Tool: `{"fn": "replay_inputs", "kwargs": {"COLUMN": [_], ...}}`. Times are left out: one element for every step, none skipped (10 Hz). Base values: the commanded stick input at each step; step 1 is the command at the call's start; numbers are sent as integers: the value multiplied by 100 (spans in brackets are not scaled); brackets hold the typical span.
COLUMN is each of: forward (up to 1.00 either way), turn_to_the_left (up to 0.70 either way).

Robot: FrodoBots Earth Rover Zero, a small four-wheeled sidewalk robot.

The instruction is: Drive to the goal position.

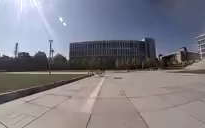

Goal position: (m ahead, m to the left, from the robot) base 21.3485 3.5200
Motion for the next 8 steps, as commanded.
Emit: {"fn": "replay_inputs", "kwargs": {"forward": [6, 6, 6, 6, 6, 6, 6, 6], "turn_to_the_left": [0, 0, 0, 0, 0, 0, 0, 0]}}
